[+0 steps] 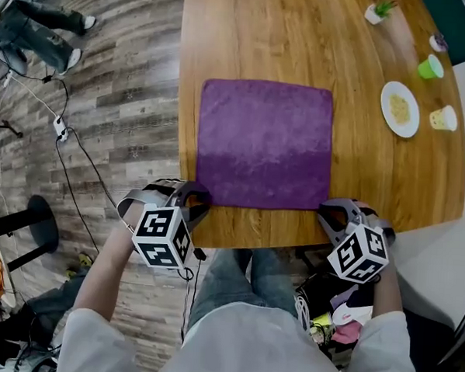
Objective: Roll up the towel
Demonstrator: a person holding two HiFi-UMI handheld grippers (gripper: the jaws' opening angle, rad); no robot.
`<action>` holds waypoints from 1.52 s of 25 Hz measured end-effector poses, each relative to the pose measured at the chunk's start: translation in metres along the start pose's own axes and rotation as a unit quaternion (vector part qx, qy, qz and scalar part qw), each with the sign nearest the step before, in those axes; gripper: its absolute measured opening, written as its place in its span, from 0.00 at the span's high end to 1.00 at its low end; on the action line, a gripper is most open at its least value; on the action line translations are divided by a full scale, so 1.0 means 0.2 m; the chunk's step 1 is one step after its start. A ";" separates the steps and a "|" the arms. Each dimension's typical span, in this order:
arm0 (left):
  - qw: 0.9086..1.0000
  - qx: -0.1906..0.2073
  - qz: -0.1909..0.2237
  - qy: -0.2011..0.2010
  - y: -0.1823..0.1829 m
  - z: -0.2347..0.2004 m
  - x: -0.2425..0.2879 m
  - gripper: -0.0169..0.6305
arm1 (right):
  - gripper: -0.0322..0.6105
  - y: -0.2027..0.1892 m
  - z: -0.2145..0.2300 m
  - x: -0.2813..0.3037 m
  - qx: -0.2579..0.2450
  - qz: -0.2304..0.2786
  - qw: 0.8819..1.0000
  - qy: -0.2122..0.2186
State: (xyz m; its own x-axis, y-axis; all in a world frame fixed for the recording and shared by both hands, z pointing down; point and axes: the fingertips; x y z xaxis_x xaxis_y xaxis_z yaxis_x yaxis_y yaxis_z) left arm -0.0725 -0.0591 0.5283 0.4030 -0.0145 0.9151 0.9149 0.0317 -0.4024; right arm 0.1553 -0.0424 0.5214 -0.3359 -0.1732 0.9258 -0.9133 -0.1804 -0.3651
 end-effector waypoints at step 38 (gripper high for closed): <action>0.992 -0.113 0.042 0.044 0.00 -0.27 -0.10 0.95 | 0.94 0.07 0.24 -0.10 0.068 0.030 0.997 0.006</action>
State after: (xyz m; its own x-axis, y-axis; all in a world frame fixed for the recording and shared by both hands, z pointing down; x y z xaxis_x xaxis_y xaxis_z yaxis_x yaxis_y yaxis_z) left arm -0.0794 -0.1132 0.5087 0.4684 -0.1093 0.8767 0.8561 -0.1891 -0.4810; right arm 0.1593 -0.0885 0.4930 -0.3921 -0.1755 0.9030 -0.8520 -0.3009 -0.4284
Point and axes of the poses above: the fingertips, and each gripper's own axes: x forward along the fingers, z to its right, y out of its top, and after that the axes turned 2 degrees about -x, right-handed
